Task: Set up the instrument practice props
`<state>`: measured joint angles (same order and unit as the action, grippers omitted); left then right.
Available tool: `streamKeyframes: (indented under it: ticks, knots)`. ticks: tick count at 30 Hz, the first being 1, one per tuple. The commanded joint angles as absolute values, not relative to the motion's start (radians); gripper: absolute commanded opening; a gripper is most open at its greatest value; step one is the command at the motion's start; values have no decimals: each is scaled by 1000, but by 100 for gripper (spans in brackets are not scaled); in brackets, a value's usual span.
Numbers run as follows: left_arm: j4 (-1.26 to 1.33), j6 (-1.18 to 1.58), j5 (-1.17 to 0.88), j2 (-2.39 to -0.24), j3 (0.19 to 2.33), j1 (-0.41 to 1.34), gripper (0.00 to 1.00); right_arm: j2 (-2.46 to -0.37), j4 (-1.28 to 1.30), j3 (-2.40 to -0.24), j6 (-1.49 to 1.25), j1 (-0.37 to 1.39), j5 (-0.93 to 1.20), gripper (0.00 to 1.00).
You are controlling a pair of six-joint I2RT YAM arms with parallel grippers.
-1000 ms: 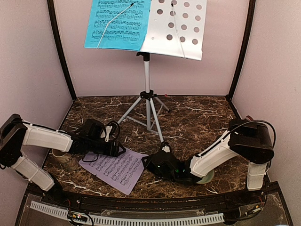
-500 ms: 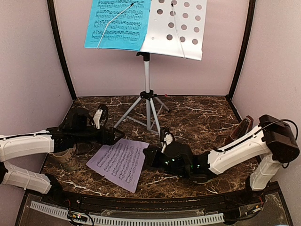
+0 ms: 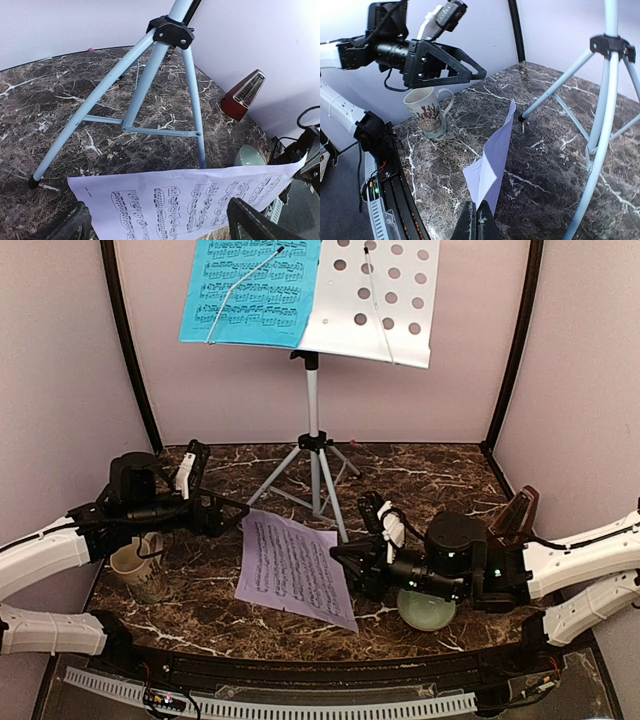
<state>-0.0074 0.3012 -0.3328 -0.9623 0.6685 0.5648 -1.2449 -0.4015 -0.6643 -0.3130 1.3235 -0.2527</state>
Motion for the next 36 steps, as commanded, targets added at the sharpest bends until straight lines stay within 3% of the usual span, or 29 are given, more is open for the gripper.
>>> streamKeyframes:
  ticks: [1, 11, 20, 26, 36]
  knots:
    - [-8, 229, -447, -941, 663, 561, 96, -1138, -299, -660, -119, 1330, -146, 0]
    - [170, 218, -506, -815, 533, 556, 96, -944, -85, -778, -36, 1330, -120, 0]
    - [259, 240, -533, -930, 506, 553, 96, -822, 23, -854, -25, 1330, -135, 0]
    - [491, 304, -677, -947, 464, 553, 95, -770, 69, -901, -38, 1331, -116, 0]
    - [603, 305, -777, -1027, 534, 555, 93, -728, 81, -924, -57, 1330, -78, 0]
